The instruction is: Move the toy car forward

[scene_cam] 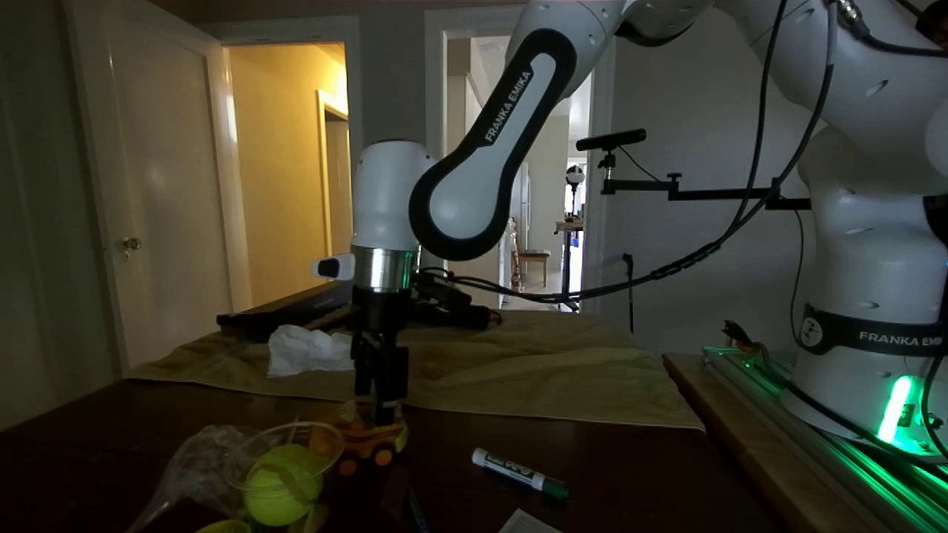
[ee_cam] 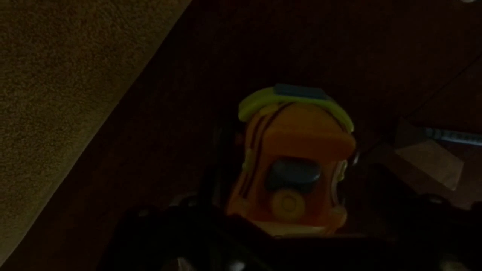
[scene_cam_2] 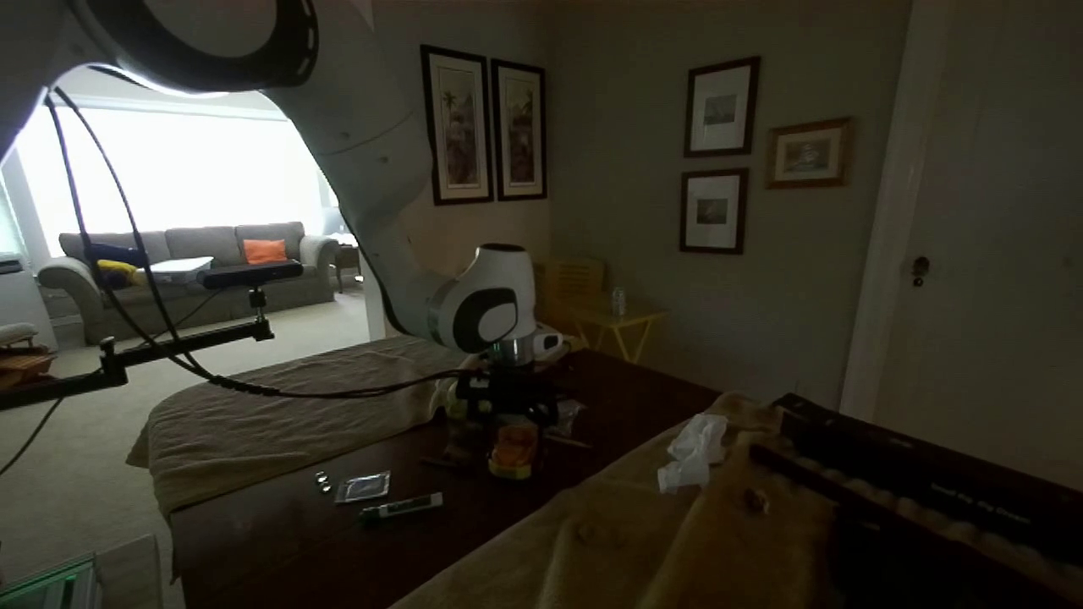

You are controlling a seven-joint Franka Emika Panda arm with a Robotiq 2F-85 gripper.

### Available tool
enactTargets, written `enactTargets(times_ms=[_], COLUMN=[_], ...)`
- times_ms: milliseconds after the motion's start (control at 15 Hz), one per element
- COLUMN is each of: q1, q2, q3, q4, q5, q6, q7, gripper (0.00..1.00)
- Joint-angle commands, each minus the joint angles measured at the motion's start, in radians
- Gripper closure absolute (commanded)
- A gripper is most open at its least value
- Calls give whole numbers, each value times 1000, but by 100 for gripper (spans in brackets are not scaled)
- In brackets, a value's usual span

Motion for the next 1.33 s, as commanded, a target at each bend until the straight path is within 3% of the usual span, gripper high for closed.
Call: enactTargets(times_ms=[0, 1067, 1133, 1267], q1=[14, 43, 45, 47], q2=[32, 128, 128, 128], q3=[-11, -28, -30, -32], q4=[53, 162, 164, 166], q5=[-12, -4, -6, -7], q6=[-34, -36, -37, -38], q7=[-23, 25, 25, 27], gripper=[0, 0, 25, 34])
